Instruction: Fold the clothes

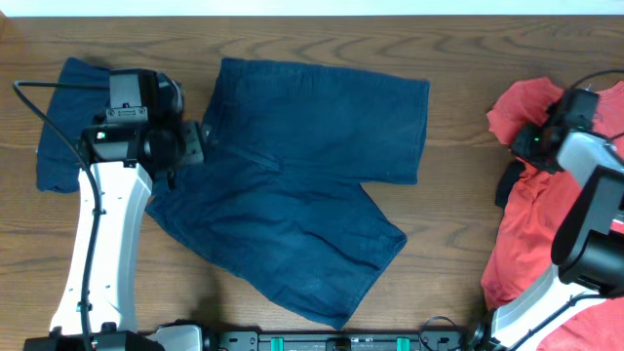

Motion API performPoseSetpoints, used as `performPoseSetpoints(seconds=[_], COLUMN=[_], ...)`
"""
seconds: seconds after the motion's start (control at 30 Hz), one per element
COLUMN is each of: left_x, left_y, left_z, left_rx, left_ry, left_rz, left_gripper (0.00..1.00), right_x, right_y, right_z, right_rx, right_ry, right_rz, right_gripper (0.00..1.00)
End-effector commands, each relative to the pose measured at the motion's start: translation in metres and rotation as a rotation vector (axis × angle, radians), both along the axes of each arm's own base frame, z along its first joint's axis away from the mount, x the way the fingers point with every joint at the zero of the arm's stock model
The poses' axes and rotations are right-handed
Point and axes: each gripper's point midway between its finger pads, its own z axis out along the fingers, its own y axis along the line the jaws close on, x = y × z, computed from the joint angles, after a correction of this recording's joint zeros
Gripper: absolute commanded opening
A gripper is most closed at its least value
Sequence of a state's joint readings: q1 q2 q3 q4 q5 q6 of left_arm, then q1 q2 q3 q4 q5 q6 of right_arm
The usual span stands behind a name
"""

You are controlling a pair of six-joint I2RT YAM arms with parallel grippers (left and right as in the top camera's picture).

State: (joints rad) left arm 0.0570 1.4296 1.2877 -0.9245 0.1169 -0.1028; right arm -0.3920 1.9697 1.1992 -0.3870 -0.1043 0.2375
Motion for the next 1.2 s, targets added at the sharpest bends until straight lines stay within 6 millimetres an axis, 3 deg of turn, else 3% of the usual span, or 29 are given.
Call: performPoseSetpoints(seconds=[0.0,0.13,0.23,0.37,0.53,0.6,0.77,0.9,1.03,1.1,1.17], left_x=[-0.010,-0.022,-0.026,-0.030,-0.032,-0.029,-0.027,-0.027,-0.027,-0.027,-0.028], left_y=[0.023,0.025,0.033,0.051,0.052,0.046,0.044,0.044,0.044,0.044,0.043], left_z=[-0.005,-0.009,-0.010,-0.010,-0.011,-0.010,-0.010,-0.010,-0.010,-0.010,-0.010], left_rx=[0.124,0.122,0.119,0.108,0.030,-0.004,-0.016,-0.016,-0.016,-0.016,-0.018], left_ry=[0.056,0.105,0.123,0.126,0.128,0.116,0.106,0.106,0.107,0.108,0.111], left_rz=[0.037,0.040,0.067,0.134,0.153,0.140,0.135,0.135,0.135,0.135,0.135], left_gripper=[0.50,0.56,0.65,0.66,0.66,0.66,0.66,0.66,0.66,0.66,0.66], right_x=[0.019,0.023,0.011,-0.013,-0.043,-0.047,-0.038,-0.014,0.003,0.004,0.008], right_y=[0.024,0.053,0.073,0.108,0.162,0.187,0.251,0.276,0.278,0.260,0.230], right_z=[0.031,0.090,0.126,0.141,0.111,0.094,0.044,0.006,-0.034,-0.055,-0.071], right_rx=[0.106,0.188,0.210,0.257,0.295,0.300,0.303,0.264,0.205,0.152,0.063], right_ry=[-0.109,-0.238,-0.275,-0.211,-0.028,0.003,-0.006,-0.042,-0.046,0.001,0.022], right_rz=[0.165,0.276,0.313,0.347,0.443,0.504,0.634,0.628,0.570,0.472,0.375], right_gripper=[0.39,0.50,0.53,0.51,0.41,0.30,0.02,0.01,0.01,0.01,0.01])
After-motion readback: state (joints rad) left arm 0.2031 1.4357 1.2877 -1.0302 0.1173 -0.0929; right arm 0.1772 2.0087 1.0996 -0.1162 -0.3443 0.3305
